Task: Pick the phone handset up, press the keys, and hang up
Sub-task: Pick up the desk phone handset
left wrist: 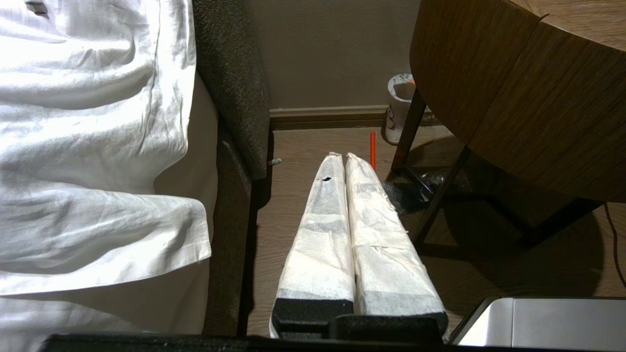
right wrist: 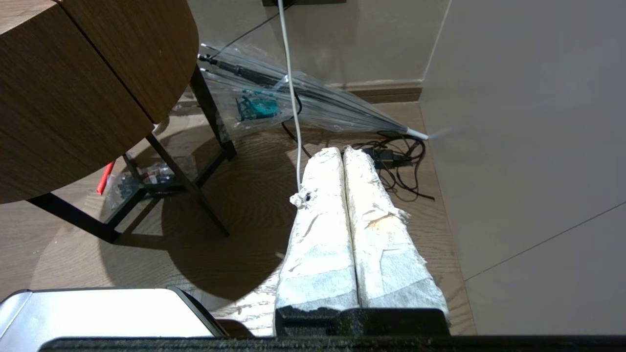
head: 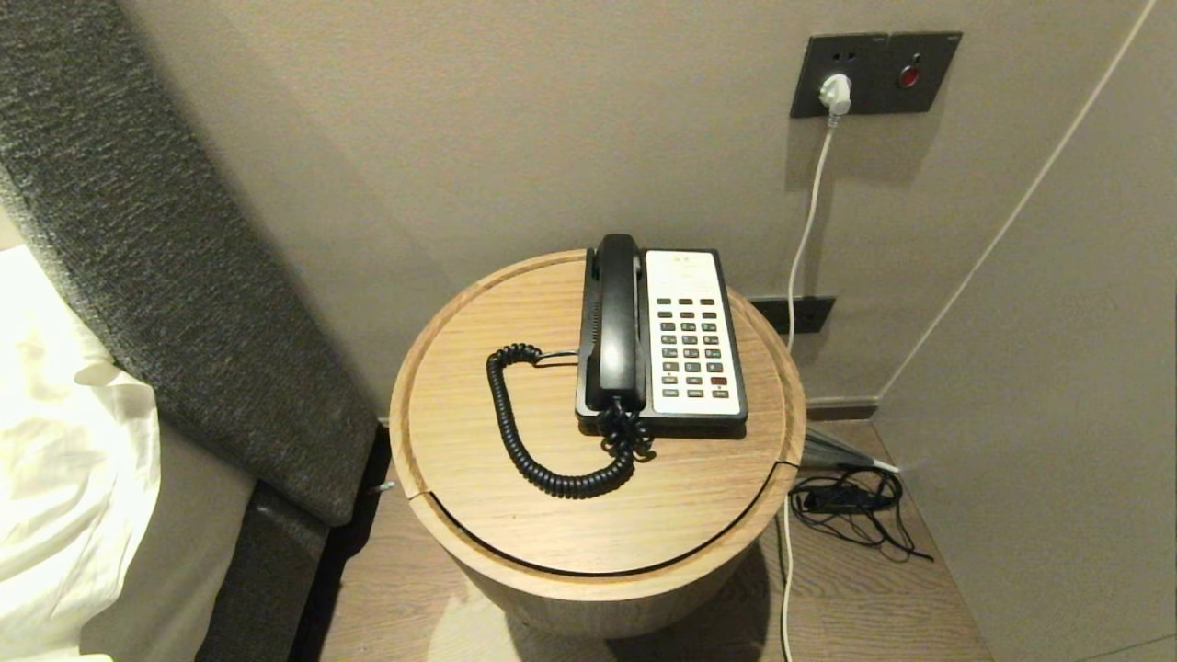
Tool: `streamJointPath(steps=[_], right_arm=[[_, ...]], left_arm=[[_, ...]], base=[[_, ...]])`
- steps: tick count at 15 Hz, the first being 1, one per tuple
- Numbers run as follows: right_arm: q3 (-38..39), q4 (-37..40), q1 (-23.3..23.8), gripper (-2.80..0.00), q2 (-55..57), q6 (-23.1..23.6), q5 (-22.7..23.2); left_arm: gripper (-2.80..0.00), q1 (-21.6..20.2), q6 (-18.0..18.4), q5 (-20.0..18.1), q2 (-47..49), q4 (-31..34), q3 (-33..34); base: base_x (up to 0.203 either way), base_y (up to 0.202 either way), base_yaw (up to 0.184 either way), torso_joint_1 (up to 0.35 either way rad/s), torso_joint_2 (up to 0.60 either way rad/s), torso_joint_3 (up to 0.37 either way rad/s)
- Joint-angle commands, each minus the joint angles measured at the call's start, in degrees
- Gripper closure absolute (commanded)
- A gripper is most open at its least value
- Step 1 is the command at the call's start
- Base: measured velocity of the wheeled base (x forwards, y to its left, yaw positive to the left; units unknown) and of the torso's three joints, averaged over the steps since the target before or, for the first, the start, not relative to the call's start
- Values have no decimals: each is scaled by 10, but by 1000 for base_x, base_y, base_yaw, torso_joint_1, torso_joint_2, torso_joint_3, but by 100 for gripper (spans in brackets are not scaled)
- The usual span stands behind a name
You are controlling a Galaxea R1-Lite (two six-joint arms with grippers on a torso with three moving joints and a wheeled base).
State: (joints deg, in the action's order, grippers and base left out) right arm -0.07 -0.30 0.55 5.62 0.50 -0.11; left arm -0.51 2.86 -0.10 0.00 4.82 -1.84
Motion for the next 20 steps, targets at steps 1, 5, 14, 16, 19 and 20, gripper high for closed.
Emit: streamJointPath(steps=[1,5,14,16,19,20], right_arm=[[0,0,0,0,1,0,0],[0,0,0,0,1,0,0],[1,0,1,0,1,0,0],[0,0,0,0,1,0,0],[0,0,0,0,1,0,0],[0,0,0,0,1,0,0]], left_arm=[[0,0,-1,-1,1,0,0],[0,0,0,0,1,0,0],[0,1,-4,-10,4,27,-54],[0,1,-8,-34,48,85,-171],[0,1,-23,-118,234,172,-399],[0,1,-27,-158,307,198,-471]], base=[[0,0,0,0,0,0],[0,0,0,0,0,0],[0,0,0,0,0,0],[0,0,0,0,0,0],[0,0,0,0,0,0],[0,0,0,0,0,0]])
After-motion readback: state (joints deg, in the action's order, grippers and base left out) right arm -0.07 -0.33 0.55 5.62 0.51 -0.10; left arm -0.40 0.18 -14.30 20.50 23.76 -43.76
